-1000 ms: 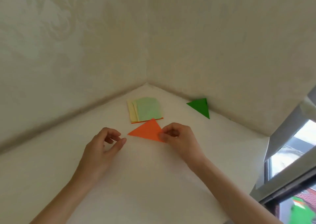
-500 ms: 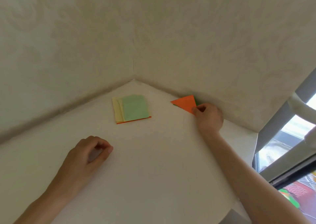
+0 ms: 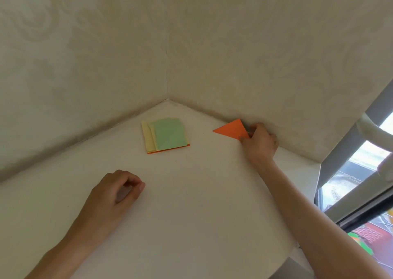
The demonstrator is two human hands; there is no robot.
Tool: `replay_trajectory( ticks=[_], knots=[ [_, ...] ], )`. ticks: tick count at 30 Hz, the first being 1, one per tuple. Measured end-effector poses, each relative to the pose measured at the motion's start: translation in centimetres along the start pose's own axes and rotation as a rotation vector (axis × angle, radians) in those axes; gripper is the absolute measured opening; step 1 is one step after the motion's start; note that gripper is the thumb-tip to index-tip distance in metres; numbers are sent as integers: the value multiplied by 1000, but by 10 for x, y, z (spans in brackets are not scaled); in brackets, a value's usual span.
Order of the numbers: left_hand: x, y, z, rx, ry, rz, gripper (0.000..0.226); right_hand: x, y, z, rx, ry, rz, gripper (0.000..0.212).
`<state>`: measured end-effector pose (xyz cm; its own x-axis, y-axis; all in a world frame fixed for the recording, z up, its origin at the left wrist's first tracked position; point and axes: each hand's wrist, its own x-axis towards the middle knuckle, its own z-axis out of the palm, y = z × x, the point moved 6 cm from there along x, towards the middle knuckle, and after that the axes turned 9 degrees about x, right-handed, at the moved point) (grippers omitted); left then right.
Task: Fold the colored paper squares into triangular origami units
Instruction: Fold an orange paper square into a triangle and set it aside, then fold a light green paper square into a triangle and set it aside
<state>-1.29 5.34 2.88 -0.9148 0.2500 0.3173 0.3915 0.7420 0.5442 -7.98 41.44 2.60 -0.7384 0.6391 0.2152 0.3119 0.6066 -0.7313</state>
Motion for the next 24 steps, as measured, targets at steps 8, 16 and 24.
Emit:
replay_trajectory(
  ticks=[8, 16, 24],
  knots=[
    [0, 2, 0, 10, -6, 27, 19, 2, -9, 7, -171, 94, -12, 26],
    [0, 0, 3, 16, -2, 38, 21, -41, -62, 0, 130, 171, -533, 28],
    [-1, -4, 4, -2, -4, 23, 20, -93, -116, 98, -229, -687, -838, 51]
  ],
)
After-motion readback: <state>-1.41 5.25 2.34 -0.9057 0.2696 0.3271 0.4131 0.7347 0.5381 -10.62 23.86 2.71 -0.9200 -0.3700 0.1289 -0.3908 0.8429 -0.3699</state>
